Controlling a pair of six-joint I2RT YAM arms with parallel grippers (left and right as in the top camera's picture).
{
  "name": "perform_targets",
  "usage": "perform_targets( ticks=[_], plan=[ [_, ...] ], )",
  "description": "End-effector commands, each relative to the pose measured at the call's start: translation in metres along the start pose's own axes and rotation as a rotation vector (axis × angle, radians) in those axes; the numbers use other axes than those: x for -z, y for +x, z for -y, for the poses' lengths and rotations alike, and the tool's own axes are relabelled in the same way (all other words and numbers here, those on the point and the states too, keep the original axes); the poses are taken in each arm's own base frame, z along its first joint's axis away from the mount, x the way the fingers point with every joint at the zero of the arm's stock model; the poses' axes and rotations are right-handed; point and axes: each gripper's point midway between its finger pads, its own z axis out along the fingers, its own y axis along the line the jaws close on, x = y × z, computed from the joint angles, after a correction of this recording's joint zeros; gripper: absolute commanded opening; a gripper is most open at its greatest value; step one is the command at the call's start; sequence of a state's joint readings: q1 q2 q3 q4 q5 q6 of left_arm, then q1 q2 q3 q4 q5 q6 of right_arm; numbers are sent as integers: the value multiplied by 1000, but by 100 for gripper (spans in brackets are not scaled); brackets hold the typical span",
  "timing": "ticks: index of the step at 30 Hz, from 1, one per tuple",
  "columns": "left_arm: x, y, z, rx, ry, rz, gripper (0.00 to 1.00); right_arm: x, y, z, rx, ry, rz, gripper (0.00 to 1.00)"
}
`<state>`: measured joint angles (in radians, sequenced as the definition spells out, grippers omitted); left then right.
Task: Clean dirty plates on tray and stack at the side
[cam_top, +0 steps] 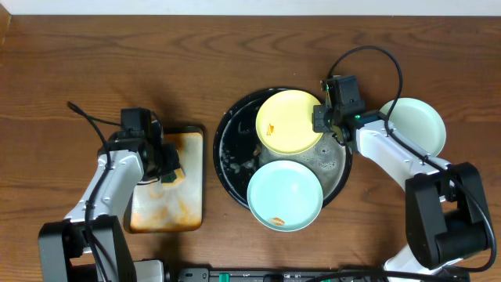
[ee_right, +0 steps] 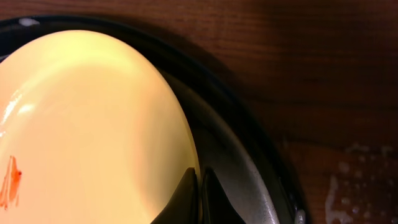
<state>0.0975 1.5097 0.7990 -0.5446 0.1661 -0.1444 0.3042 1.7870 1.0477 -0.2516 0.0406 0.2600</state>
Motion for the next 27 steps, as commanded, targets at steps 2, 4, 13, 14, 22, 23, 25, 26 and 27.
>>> perform_targets(
  ticks=[2,4,13,14,22,23,25,26,27],
  plan=[
    [-10,9,-8,-23,-32,-33,7,-9,20,0,-24,21,-71,1],
    [-12,12,-9,-22,-34,-45,8,-8,27,0,-30,26,-98,8],
    [-13,16,-9,-20,-33,-61,8,-7,24,2,96,5,-98,48],
    [-13,15,-9,-21,-34,-60,8,-6,22,2,107,-7,-96,48],
    [-36,6,-10,-26,-30,-8,8,5,9,-1,59,-115,-69,46],
    [-39,5,-11,-26,-31,-12,8,6,8,-1,55,-127,-67,46],
    [-48,6,-11,-25,-29,-24,8,8,7,-3,50,-147,-67,46],
    [-49,7,-11,-23,-29,-30,8,8,8,-3,49,-152,-70,45],
    [-48,9,-11,-22,-25,-38,8,8,9,-3,48,-155,-76,45]
  ],
)
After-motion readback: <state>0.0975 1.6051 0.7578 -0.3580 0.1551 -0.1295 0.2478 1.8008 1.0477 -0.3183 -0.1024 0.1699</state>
